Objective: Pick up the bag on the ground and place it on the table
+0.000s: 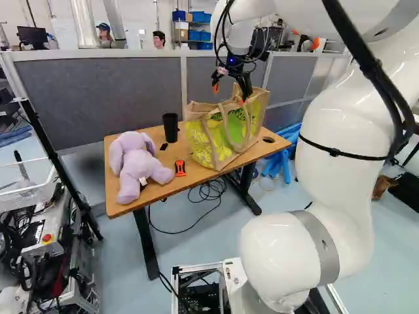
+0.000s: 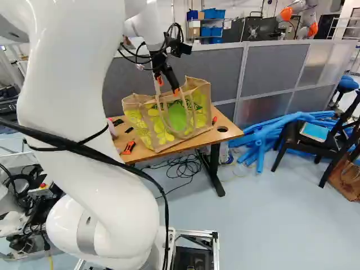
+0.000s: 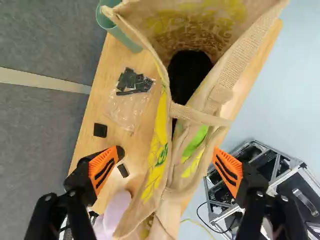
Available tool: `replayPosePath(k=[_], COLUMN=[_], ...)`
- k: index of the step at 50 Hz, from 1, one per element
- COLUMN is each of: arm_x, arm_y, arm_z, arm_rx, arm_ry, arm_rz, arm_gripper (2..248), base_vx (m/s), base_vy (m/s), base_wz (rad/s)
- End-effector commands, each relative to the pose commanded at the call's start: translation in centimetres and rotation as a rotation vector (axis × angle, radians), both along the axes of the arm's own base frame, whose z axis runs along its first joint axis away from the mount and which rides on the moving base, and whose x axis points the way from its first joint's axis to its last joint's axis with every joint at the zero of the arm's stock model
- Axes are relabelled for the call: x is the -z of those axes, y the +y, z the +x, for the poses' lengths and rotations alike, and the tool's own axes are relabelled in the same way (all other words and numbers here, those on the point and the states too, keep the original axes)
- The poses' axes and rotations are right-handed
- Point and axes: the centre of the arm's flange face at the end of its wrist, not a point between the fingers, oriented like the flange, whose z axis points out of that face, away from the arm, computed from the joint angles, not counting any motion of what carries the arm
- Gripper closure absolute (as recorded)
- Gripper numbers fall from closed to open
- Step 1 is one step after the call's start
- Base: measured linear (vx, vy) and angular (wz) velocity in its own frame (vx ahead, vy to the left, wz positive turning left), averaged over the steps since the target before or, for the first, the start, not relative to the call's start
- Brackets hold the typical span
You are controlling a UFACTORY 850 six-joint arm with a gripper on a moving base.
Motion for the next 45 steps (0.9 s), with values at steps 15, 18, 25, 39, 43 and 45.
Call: replayPosePath(k=[15,18,25,39,43,45], arm_x=[-1.8,-1.9,-1.9,-1.9,-1.9,-1.9], arm_y=[0.0,0.0,0.0,0.0,0.0,0.0], arm_z=[-0.8,-0.8,-0.8,-0.8,-0.8,-0.8], arm_rx=[0.000,0.000,0.000,0.000,0.000,0.000], arm_ry=[-0.035,-0.035,-0.035,-0.035,-0.035,-0.035], arm_rz=[0.000,0.000,0.000,0.000,0.000,0.000], arm_gripper=[3,3,3,3,3,3], base_vx=[0.000,0.000,0.000,0.000,0.000,-0.026], base_vy=[0.000,0.000,0.000,0.000,0.000,-0.001], base_wz=[0.000,0.000,0.000,0.000,0.000,0.005])
